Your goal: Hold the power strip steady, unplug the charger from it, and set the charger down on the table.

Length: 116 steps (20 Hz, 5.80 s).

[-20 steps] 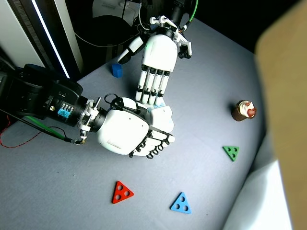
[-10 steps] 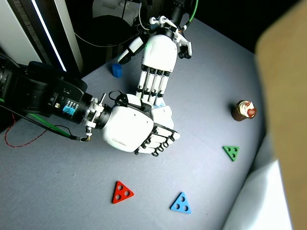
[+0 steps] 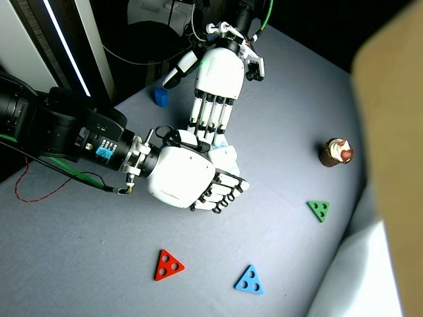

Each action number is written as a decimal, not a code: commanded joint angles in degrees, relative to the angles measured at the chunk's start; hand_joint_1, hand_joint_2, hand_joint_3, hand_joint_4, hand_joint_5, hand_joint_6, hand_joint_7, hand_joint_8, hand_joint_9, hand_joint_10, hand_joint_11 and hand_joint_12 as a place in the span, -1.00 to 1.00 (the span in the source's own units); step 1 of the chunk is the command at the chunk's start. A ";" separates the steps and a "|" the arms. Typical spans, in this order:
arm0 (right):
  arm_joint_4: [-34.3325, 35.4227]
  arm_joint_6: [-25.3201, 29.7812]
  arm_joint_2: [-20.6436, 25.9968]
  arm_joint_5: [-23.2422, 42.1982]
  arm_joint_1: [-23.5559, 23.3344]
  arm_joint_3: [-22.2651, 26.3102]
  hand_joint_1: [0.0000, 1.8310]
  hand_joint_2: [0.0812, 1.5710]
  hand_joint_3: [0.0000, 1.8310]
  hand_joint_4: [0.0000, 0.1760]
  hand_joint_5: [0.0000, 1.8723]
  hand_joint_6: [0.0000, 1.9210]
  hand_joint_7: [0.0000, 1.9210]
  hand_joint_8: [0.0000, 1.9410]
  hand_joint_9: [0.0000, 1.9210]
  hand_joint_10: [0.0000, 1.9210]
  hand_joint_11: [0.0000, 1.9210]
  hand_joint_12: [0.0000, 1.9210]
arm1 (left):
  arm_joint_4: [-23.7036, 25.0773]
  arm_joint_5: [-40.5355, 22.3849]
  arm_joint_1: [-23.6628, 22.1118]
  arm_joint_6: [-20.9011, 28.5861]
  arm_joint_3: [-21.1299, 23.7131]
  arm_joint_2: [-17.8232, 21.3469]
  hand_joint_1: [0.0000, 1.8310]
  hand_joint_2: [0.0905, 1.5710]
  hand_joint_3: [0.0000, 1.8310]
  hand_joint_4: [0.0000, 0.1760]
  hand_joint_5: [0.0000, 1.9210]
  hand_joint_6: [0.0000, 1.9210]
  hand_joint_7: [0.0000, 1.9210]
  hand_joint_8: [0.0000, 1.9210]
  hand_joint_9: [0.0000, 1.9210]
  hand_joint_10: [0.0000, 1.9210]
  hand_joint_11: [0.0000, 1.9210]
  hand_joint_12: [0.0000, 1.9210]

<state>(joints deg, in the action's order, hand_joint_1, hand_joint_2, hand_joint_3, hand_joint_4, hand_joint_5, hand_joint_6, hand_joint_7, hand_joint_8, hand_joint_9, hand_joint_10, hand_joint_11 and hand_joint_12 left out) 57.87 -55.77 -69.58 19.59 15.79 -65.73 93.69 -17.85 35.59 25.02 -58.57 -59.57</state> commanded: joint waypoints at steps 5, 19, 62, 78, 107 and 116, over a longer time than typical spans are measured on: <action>-0.95 -0.07 0.61 3.91 -0.61 0.97 0.12 0.32 -1.00 -1.00 -0.73 -1.00 -0.67 -0.99 -0.65 -0.99 -0.68 -0.81 | 0.02 -2.32 0.43 0.46 -0.33 -0.21 -1.00 0.24 -1.00 -1.00 -0.78 -1.00 -0.75 -1.00 -0.76 -1.00 -0.81 -0.92; -1.00 -0.23 -3.99 3.88 -1.43 -4.04 0.14 0.38 -1.00 -1.00 -0.65 -0.99 -0.59 -0.99 -0.57 -0.99 -0.63 -0.74 | 0.02 -2.19 0.42 0.50 -0.71 -0.03 -1.00 0.23 -1.00 -1.00 -0.77 -1.00 -0.75 -0.99 -0.76 -0.99 -0.80 -0.93; -3.77 -1.92 -3.92 2.31 -3.95 -4.25 0.52 0.31 -1.00 -1.00 0.11 -0.14 0.26 -0.56 0.04 0.18 -0.24 0.16 | 1.82 -2.02 -0.08 2.14 -0.77 -0.02 -1.00 0.23 -1.00 -1.00 -0.78 -1.00 -0.74 -1.00 -0.76 -1.00 -0.79 -0.95; -26.43 -5.05 -3.07 8.41 -3.80 -0.71 0.51 0.33 -1.00 -1.00 0.11 -0.16 0.20 -0.42 0.01 0.24 -0.29 0.20 | 5.36 -2.48 0.54 5.46 -0.94 -1.40 -1.00 0.23 -1.00 -1.00 -0.78 -1.00 -0.76 -1.00 -0.77 -1.00 -0.82 -0.97; -26.00 -5.76 -2.31 9.63 -12.03 -5.40 0.51 0.33 -1.00 -1.00 0.08 -0.11 0.19 -0.43 0.01 0.25 -0.31 0.21 | 5.90 -2.43 1.48 5.80 -1.38 -2.84 -1.00 0.24 -1.00 -1.00 -0.77 -1.00 -0.74 -1.00 -0.76 -1.00 -0.80 -0.97; -28.30 -11.38 2.83 8.76 -10.75 -0.12 0.51 0.33 -1.00 -1.00 0.09 -0.10 0.20 -0.47 0.03 0.22 -0.30 0.18 | 5.83 -2.56 1.33 5.80 -1.49 -2.73 -1.00 0.23 -1.00 -1.00 -0.78 -1.00 -0.75 -1.00 -0.77 -1.00 -0.81 -0.98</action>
<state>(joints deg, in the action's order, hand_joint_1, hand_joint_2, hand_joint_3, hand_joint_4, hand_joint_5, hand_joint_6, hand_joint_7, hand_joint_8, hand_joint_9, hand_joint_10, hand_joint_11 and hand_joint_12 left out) 29.02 -66.96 -67.37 21.96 5.50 -65.84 98.37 -19.07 36.18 30.28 -59.99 -61.63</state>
